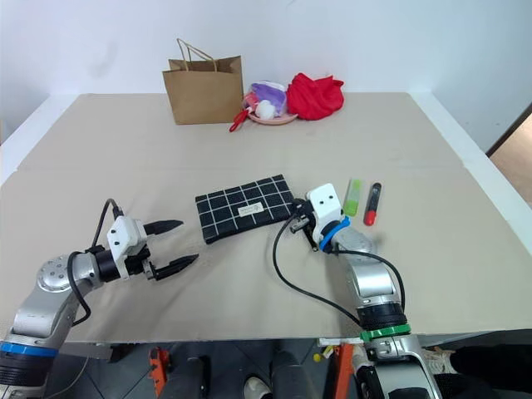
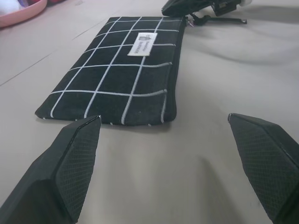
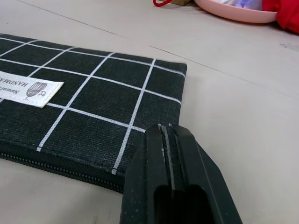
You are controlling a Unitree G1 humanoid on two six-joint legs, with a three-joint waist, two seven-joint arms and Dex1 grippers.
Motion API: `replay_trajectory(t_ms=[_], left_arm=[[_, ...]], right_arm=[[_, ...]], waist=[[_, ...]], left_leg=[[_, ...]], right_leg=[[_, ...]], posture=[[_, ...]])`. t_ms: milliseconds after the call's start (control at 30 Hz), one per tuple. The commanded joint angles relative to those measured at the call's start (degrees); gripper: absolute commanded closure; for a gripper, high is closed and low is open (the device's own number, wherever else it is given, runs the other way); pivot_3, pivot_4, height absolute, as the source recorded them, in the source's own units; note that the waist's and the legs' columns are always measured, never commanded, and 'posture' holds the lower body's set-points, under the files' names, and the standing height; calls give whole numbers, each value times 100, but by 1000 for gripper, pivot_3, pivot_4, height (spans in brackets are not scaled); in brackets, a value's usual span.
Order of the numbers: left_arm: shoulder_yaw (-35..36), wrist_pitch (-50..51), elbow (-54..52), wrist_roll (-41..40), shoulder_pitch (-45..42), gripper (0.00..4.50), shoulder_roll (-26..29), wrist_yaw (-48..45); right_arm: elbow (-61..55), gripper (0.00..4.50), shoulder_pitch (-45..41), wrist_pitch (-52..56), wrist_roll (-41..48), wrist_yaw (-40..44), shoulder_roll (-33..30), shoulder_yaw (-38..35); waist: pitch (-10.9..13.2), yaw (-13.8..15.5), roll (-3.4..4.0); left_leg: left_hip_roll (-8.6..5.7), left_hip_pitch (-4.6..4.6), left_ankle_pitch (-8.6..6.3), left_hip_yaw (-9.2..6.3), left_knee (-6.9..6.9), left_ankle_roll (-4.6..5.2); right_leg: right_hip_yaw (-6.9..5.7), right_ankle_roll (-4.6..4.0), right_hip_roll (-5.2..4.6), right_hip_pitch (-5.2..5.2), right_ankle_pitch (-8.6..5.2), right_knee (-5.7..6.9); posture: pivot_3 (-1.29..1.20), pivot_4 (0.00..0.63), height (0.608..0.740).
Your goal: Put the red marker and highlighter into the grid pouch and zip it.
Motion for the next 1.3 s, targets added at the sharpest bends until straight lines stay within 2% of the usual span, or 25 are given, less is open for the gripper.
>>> replay_trajectory(t_ms=[33, 200, 300, 767, 933, 1067, 1300], left_arm=[[-9, -130, 5, 78, -143, 0, 66, -16], [-24, -103, 0, 56, -164, 0, 37, -40], [-84, -93, -39, 56, -136, 0, 6, -53], [-87, -333, 11, 275, -163, 0, 99, 71], [-37, -2084, 1081, 1346, -822, 0, 535, 326], [-394, -3165, 1857, 1866, -1226, 0, 626, 352], [-957, -3707, 2299, 1859, -1410, 0, 375, -6]], right_arm=[[-4, 4434, -12, -89, -9, -23, 77, -29], [-335, 4434, -303, -60, 150, 30, 156, -185], [-130, 4434, -442, -16, 156, 74, 244, -136], [457, 4434, -271, -74, -136, 196, 266, 85], [385, 4434, -265, -95, -141, 180, 316, 73], [326, 4434, -261, -156, -138, 168, 332, 50], [215, 4434, -235, -131, -124, 86, 365, 7]], waist=[[0, -2, 0], [1, -14, 2], [2, -23, 2], [1, -18, 1], [1, -10, 1], [0, -4, 1], [0, -2, 2]], left_leg=[[0, 0, 0, 0, 1, 0], [0, 0, 1, 0, 2, 1], [0, -2, 1, 0, -1, 1], [0, -5, 1, -5, -4, 1], [0, -4, 1, -12, -4, 1], [0, -4, 2, -10, -4, 1], [0, -6, 1, -14, -13, 1]], right_leg=[[0, 0, 0, 0, 1, 0], [0, -1, 0, -2, 3, 0], [0, 0, 1, -5, 3, 1], [-5, 2, 1, -3, -3, 1], [-10, -2, 4, -4, -1, 3], [-10, -1, 1, 0, -2, 0], [-14, -2, 4, -5, -6, 5]], posture=[[0, 150, 740], [0, 150, 740], [0, 150, 740], [0, 150, 740], [0, 150, 740], [0, 150, 740], [0, 150, 740]])
